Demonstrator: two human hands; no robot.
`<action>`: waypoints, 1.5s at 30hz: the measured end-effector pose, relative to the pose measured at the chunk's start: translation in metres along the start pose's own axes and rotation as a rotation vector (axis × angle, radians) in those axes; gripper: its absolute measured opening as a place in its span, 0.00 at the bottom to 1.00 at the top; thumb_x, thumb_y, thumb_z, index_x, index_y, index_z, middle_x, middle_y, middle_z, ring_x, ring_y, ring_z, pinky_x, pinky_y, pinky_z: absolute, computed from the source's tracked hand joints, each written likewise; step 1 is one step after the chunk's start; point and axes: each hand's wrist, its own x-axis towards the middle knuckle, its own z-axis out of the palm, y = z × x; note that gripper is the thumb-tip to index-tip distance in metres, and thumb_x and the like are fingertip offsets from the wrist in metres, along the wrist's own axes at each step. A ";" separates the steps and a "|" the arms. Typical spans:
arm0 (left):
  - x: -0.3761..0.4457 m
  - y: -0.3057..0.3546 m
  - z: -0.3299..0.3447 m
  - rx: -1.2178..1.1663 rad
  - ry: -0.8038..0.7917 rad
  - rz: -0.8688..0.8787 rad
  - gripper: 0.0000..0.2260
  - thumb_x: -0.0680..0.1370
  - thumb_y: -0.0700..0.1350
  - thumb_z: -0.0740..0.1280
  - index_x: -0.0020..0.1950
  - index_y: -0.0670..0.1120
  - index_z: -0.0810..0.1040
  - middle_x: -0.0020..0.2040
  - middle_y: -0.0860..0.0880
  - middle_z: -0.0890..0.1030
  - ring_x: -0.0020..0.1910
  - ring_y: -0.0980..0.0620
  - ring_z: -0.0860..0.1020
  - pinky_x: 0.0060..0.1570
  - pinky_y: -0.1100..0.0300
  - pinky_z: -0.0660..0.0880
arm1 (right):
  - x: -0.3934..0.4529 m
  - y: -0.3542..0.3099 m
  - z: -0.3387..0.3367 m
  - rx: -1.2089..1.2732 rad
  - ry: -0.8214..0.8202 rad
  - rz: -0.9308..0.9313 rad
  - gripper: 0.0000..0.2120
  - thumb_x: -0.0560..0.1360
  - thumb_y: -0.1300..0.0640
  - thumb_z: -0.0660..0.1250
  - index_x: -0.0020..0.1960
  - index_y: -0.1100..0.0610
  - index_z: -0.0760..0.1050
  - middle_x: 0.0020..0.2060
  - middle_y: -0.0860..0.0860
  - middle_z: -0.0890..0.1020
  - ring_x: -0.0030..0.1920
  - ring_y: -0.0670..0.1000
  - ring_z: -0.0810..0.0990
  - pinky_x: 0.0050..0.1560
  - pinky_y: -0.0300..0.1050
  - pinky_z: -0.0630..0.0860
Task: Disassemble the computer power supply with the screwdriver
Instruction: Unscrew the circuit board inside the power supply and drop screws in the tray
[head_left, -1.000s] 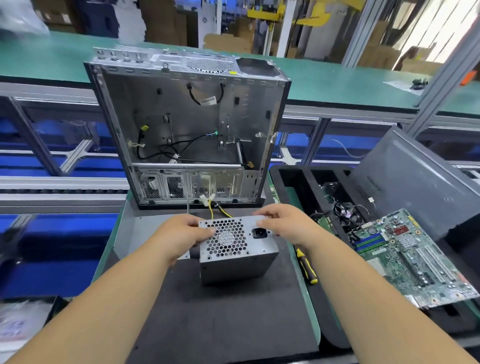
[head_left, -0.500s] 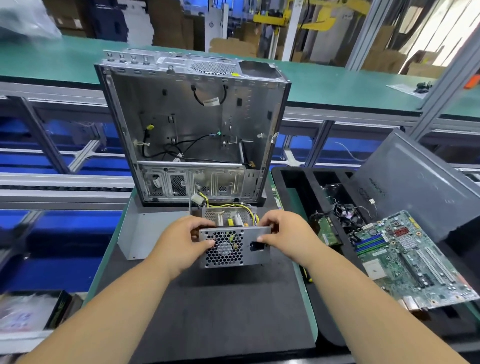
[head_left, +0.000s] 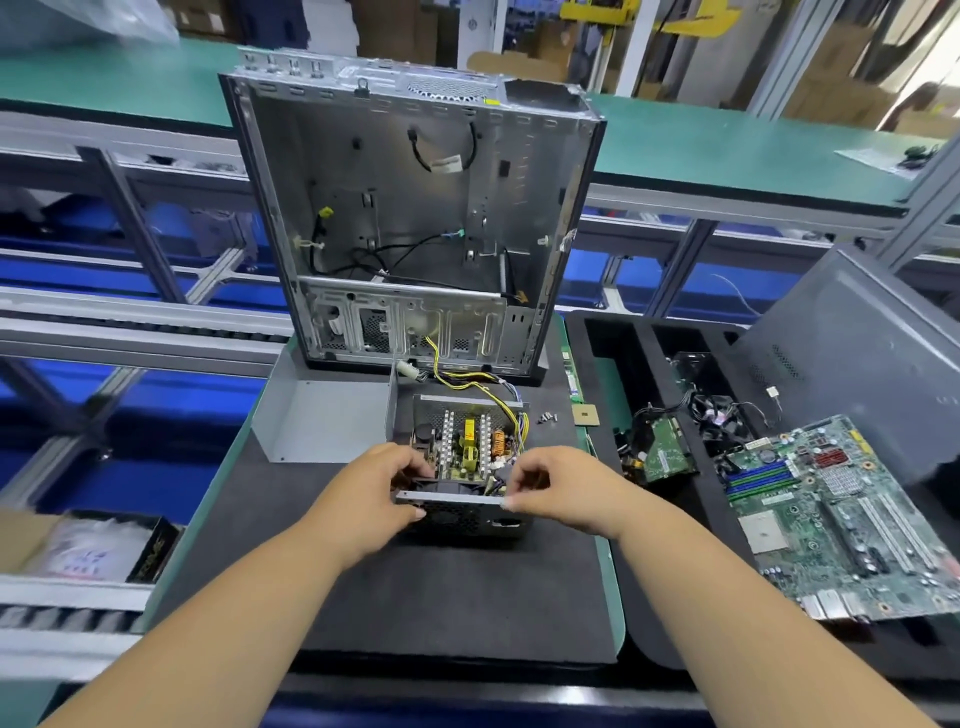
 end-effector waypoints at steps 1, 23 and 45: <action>0.000 0.000 0.001 -0.003 0.004 -0.010 0.20 0.69 0.39 0.78 0.46 0.61 0.75 0.51 0.60 0.76 0.51 0.62 0.75 0.50 0.71 0.69 | 0.002 -0.002 0.001 0.038 0.034 0.017 0.06 0.72 0.47 0.73 0.40 0.47 0.79 0.34 0.42 0.80 0.34 0.41 0.76 0.39 0.38 0.74; 0.001 0.004 0.001 -0.176 0.100 -0.192 0.05 0.76 0.48 0.71 0.49 0.58 0.80 0.35 0.62 0.77 0.32 0.67 0.74 0.37 0.70 0.67 | 0.027 -0.027 0.039 -0.271 0.260 -0.085 0.05 0.80 0.53 0.65 0.51 0.49 0.80 0.50 0.47 0.78 0.51 0.52 0.77 0.47 0.44 0.73; 0.022 0.011 -0.003 0.036 0.133 -0.182 0.11 0.73 0.46 0.74 0.33 0.59 0.80 0.35 0.62 0.81 0.36 0.63 0.78 0.39 0.65 0.72 | 0.025 -0.008 0.047 -0.043 0.303 -0.210 0.03 0.79 0.58 0.66 0.47 0.52 0.77 0.45 0.42 0.73 0.48 0.44 0.73 0.49 0.38 0.70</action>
